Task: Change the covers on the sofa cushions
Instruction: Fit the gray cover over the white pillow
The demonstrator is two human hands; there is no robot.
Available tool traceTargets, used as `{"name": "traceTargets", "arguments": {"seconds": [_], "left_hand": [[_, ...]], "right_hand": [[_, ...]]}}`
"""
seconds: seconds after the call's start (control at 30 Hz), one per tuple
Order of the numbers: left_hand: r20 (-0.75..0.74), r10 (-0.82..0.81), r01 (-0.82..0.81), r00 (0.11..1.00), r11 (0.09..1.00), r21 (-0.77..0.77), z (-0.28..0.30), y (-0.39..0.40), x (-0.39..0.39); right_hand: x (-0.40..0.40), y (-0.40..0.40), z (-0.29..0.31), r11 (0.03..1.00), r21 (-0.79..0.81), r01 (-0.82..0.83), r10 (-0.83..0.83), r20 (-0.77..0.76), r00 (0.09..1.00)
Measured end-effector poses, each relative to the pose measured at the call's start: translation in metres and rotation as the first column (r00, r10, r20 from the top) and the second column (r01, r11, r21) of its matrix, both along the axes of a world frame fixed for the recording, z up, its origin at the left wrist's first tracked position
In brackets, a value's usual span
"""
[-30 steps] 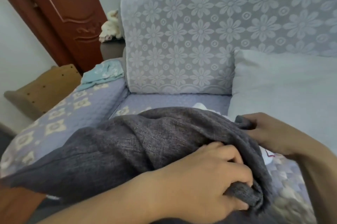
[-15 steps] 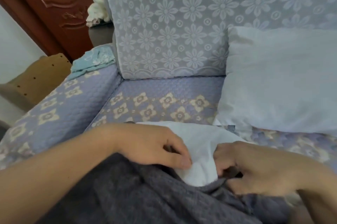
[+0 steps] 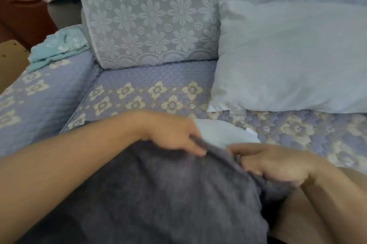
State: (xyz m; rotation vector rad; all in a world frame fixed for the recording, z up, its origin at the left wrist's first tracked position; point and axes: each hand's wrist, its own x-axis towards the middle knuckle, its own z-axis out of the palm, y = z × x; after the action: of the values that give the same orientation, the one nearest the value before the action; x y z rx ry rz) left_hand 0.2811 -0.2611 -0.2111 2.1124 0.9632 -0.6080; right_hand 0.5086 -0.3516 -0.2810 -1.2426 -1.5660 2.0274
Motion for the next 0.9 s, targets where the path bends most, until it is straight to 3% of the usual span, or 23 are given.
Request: {"name": "traceTargets", "arguments": {"seconds": [0.07,0.2,0.27,0.33,0.43,0.5,0.6,0.63,0.7,0.77,0.9], "left_hand": [[0.156,0.029,-0.067,0.987,0.968,0.241,0.002,0.020,0.028],[0.104,0.134,-0.140,0.986,0.989,0.051,-0.020,0.055,0.084],[-0.062,0.021,-0.013,0.998,0.992,0.122,-0.045,0.063,0.105],[-0.199,-0.087,0.105,0.976,0.991,0.078,-0.074,0.059,0.109],[-0.194,-0.124,0.135,0.973,0.990,0.046,-0.076,0.047,0.089],[-0.057,-0.101,0.105,0.993,0.993,0.057,-0.044,0.047,0.069],[0.092,-0.113,0.105,0.989,0.990,0.095,0.014,0.032,0.046],[0.035,-0.176,0.170,0.984,0.977,0.129,0.017,0.024,0.047],[-0.091,-0.210,0.222,0.973,0.964,0.149,0.018,0.008,0.036],[-0.087,-0.206,0.220,0.975,0.956,0.196,0.014,0.012,0.028],[-0.156,-0.110,0.169,0.982,0.882,0.439,0.074,0.051,-0.007]], "right_hand": [[0.016,-0.005,0.003,0.940,-0.184,0.286,-0.319,-0.187,0.929],[0.021,-0.006,0.002,0.819,-0.339,0.462,-0.551,-0.241,0.799],[0.018,-0.004,-0.006,0.791,-0.348,0.504,-0.582,-0.170,0.795],[0.016,-0.004,-0.010,0.824,-0.323,0.465,-0.515,-0.089,0.852],[0.021,-0.007,-0.008,0.891,-0.296,0.344,-0.377,-0.060,0.924],[0.025,-0.005,-0.001,0.900,-0.150,0.409,-0.412,0.014,0.911],[0.027,0.028,0.013,0.731,0.244,0.638,-0.681,0.184,0.709],[0.026,0.041,0.017,0.662,0.295,0.689,-0.743,0.138,0.655],[0.002,0.069,0.036,0.637,0.346,0.688,-0.734,0.001,0.679],[-0.025,0.087,0.054,0.619,0.404,0.674,-0.697,-0.114,0.708],[-0.041,0.107,0.090,0.428,0.501,0.752,-0.707,-0.333,0.624]]}}
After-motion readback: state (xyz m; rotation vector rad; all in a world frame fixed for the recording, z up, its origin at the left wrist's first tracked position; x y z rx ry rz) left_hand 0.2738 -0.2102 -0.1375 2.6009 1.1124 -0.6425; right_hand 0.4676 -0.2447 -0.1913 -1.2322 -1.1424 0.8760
